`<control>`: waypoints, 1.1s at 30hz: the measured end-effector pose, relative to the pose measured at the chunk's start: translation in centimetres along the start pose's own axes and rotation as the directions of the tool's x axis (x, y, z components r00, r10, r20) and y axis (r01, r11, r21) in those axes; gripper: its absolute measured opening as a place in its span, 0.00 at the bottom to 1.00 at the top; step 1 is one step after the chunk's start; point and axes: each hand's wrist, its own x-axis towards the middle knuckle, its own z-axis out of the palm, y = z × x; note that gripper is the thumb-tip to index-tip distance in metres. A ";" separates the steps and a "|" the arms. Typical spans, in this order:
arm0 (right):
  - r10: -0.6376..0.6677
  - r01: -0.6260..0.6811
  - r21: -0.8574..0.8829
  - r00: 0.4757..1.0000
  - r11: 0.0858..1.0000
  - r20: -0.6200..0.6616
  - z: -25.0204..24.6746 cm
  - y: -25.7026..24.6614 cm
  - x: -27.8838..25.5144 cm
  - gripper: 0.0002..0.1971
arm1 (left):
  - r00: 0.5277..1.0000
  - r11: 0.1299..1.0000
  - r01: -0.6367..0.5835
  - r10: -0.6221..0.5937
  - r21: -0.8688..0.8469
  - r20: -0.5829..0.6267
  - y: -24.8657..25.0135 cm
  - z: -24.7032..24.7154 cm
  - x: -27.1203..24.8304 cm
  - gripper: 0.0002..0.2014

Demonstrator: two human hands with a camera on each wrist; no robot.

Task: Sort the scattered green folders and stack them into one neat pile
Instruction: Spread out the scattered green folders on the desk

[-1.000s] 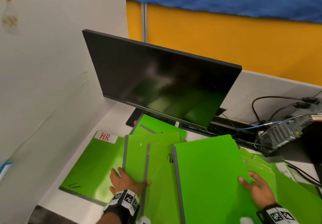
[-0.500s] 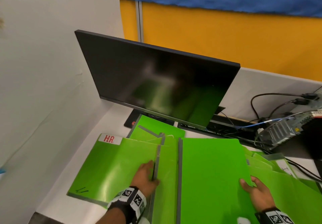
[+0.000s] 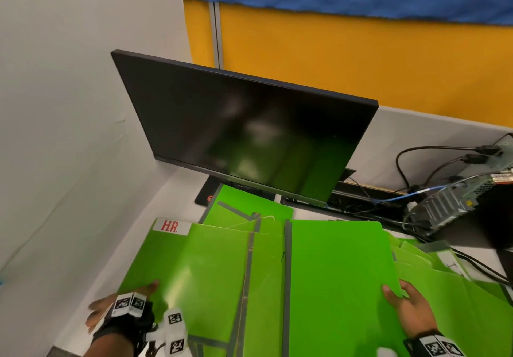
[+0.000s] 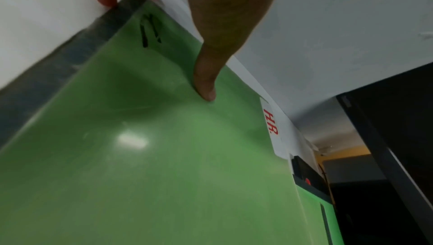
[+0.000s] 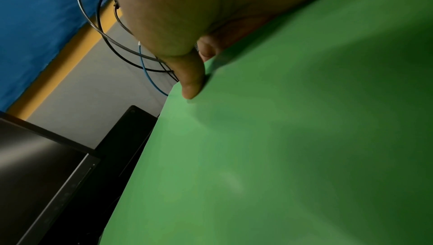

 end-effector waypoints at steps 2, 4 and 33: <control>-0.004 0.004 -0.018 1.000 1.000 0.003 0.1 0.0 0.2 0.26 | 0.997 0.998 0.065 -0.064 0.020 -0.050 -1.2 -0.1 0.0 0.47; -0.014 0.014 -0.024 1.000 1.000 0.010 0.1 -0.3 0.3 0.27 | 0.983 0.998 0.055 -0.062 -0.045 -0.171 -1.6 -0.7 0.6 0.44; -0.084 0.089 -0.063 0.994 0.994 0.076 -0.2 -1.1 0.6 0.29 | 0.952 0.986 -0.091 0.127 0.140 -0.277 5.6 2.9 -2.5 0.40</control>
